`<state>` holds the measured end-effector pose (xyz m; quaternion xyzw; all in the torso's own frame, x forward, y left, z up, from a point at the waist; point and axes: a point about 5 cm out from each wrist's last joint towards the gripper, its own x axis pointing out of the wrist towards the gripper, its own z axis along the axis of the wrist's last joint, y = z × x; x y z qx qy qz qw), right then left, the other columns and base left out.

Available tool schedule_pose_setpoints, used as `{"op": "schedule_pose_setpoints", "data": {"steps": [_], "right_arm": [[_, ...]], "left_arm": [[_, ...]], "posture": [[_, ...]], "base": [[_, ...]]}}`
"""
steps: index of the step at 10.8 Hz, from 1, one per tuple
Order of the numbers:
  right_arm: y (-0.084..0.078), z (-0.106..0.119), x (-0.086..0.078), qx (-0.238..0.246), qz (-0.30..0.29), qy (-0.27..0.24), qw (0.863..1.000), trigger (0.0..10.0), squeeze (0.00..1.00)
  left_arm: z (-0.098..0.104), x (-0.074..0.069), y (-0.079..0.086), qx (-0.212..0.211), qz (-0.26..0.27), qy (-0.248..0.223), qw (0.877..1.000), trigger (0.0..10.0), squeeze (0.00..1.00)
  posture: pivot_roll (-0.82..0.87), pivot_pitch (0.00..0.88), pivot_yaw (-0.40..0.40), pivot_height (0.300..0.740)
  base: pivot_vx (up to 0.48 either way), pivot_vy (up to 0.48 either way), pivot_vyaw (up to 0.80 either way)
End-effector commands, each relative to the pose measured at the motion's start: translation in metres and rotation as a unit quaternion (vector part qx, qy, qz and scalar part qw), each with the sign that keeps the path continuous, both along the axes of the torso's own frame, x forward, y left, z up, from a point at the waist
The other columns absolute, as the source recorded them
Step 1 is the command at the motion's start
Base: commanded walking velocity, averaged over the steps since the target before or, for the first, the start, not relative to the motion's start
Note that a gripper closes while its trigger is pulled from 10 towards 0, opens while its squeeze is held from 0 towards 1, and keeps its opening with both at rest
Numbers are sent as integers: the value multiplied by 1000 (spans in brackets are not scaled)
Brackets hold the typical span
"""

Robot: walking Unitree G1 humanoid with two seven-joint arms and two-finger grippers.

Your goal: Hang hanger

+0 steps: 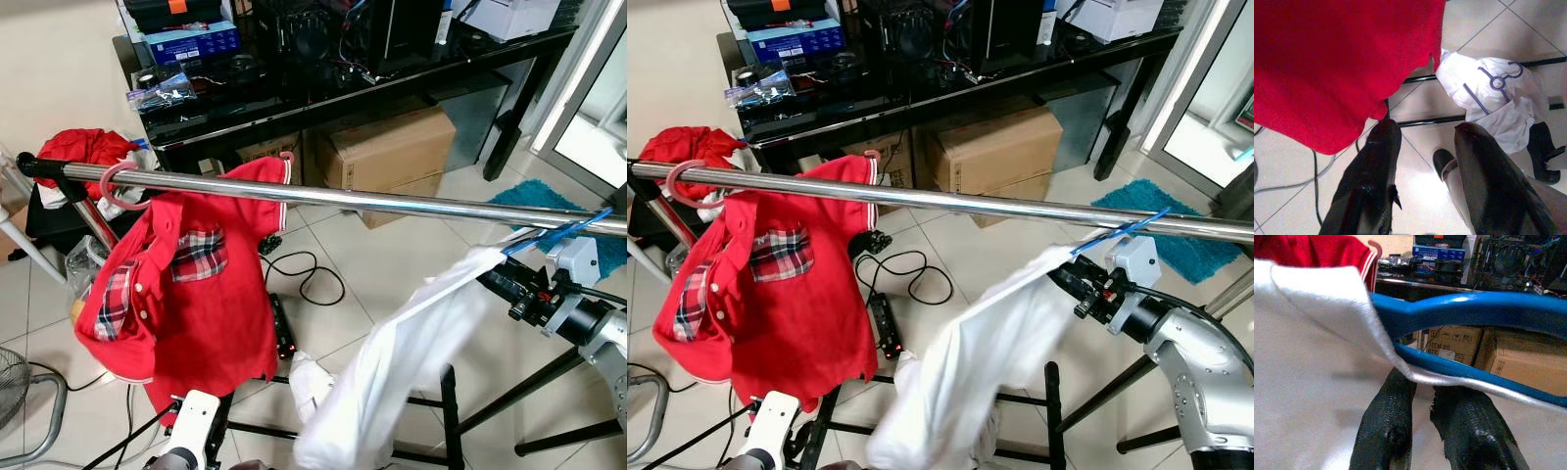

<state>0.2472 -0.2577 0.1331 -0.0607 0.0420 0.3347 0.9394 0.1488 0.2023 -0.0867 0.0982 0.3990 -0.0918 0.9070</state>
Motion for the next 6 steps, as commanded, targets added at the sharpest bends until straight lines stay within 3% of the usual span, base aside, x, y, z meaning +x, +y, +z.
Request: {"op": "schedule_pose_setpoints", "data": {"steps": [1,3,6], "right_arm": [[-7,-1,-3,-38,-4,6,999,10000,0],[-27,-6,-17,-197,34,41,979,10000,0],[-47,21,-16,-223,25,37,974,10000,0]], "left_arm": [[0,-1,1,3,2,-1,1000,10000,0],[0,0,1,4,-3,0,1000,10000,0],[1,2,0,4,-8,0,1000,10000,0]], "posture": [[-72,47,52,740],[-89,48,67,740],[-98,50,70,740]], "base": [[0,0,0],[0,0,0],[0,0,0]]}}
